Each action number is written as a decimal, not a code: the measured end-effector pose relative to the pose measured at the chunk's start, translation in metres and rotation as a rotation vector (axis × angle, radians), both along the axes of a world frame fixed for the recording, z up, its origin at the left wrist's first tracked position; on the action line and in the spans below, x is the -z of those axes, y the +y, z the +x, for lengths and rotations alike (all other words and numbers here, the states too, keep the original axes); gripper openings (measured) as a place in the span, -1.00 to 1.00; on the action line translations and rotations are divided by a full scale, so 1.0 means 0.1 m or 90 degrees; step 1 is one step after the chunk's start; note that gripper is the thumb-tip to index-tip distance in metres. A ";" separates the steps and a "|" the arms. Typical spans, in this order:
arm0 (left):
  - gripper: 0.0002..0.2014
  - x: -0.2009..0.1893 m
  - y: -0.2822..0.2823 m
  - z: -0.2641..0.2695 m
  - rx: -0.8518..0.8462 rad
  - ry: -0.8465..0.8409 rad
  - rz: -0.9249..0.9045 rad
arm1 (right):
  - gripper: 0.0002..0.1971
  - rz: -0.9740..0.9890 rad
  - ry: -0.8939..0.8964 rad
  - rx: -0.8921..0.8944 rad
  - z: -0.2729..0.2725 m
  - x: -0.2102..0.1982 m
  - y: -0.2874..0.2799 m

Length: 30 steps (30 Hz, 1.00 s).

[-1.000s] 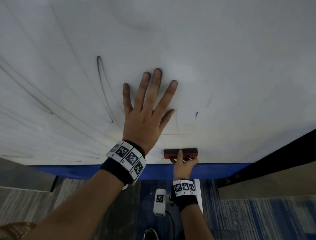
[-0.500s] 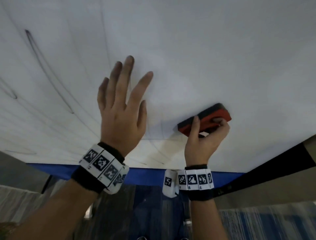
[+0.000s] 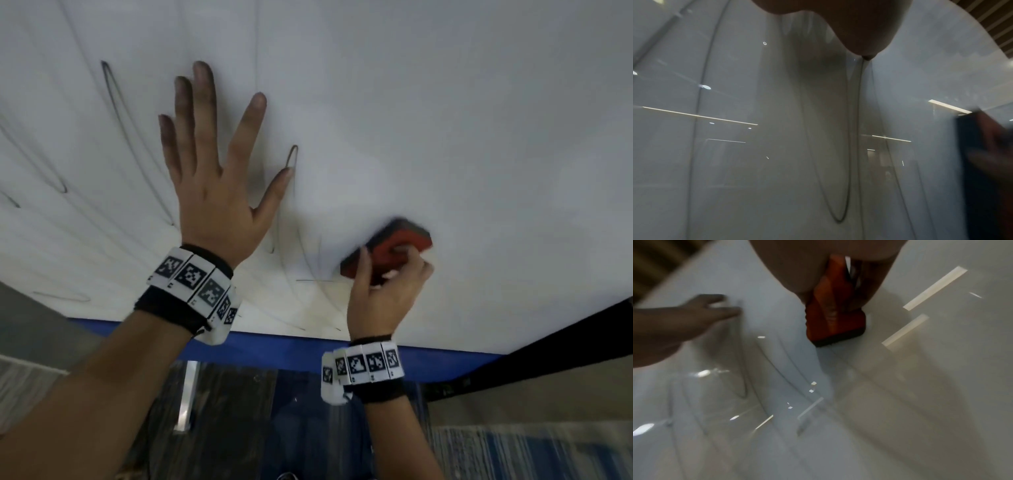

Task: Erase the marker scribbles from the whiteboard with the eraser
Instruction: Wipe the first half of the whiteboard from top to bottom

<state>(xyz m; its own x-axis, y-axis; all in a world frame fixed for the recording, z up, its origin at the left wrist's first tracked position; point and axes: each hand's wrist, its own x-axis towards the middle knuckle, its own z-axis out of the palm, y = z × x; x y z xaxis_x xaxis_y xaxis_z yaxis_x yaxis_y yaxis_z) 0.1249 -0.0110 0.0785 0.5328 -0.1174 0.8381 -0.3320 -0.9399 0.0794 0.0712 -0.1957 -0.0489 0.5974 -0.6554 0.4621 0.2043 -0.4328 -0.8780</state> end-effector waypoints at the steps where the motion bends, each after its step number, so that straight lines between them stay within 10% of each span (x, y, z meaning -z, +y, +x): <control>1: -0.36 0.01 0.00 0.02 0.000 -0.002 -0.001 | -0.54 0.085 0.024 0.003 -0.03 0.26 -0.02; 11: -0.34 0.16 0.02 0.15 -0.010 -0.028 0.011 | -0.61 0.802 0.420 -0.001 0.06 2.49 0.42; 16: -0.35 0.16 0.00 0.15 -0.016 -0.027 0.004 | -0.47 0.784 0.352 0.027 0.04 1.84 0.44; 23: -0.36 0.18 -0.01 0.14 -0.018 -0.033 -0.004 | -0.63 0.342 0.047 -0.100 -0.05 0.31 0.67; 30: -0.37 0.18 -0.01 0.13 -0.027 -0.024 -0.006 | -0.61 0.663 0.271 -0.013 -0.11 1.22 0.62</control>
